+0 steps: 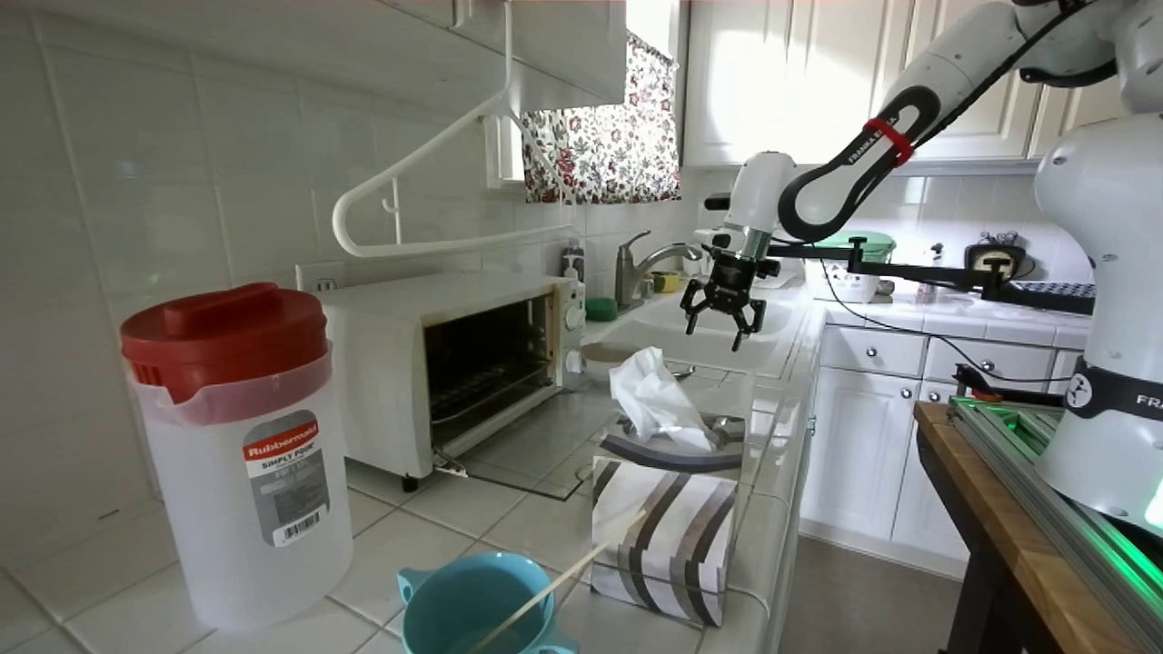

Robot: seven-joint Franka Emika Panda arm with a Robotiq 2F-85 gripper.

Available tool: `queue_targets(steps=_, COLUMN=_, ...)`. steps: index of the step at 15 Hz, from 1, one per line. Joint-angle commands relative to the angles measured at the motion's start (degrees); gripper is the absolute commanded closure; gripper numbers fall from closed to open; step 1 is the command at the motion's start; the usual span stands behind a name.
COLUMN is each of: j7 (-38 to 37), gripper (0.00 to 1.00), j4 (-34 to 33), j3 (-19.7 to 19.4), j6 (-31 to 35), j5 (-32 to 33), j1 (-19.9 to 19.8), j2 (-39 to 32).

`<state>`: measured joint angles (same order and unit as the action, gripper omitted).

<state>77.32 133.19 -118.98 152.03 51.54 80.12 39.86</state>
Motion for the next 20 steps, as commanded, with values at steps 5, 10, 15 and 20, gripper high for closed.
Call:
queue_targets(steps=5, j7=-6.4, gripper=0.0, j4=-8.6, j3=0.1, j6=-13.0, j5=2.7, j1=5.7, j2=5.4)
queue_targets(steps=10, j7=-8.7, gripper=0.0, j4=-13.6, j3=0.6, j6=-20.5, j5=4.0, j1=10.2, j2=7.7)
queue_targets(steps=15, j7=-9.9, gripper=0.0, j4=-13.6, j3=1.7, j6=-22.0, j5=6.3, j1=11.2, j2=10.4)
queue_targets(steps=20, j7=-10.7, gripper=0.0, j4=-13.4, j3=2.6, j6=-21.7, j5=9.4, j1=11.2, j2=12.7)
